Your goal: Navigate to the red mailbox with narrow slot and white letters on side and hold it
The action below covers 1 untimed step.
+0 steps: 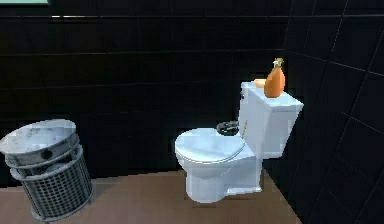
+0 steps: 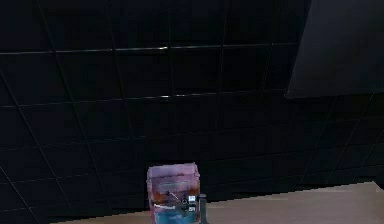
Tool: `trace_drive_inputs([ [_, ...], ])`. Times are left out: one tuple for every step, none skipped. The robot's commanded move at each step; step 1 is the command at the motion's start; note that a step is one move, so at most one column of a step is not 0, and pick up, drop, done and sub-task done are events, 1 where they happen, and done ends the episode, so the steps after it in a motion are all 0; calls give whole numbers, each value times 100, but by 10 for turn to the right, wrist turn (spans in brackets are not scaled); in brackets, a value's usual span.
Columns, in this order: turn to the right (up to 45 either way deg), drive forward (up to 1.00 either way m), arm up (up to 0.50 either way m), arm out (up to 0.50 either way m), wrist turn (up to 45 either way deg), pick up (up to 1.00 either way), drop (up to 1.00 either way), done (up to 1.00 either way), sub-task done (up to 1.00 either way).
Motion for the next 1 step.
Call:
trace_drive_inputs([
  [0, 0, 0, 0, 0, 0, 0, 100, 0],
])
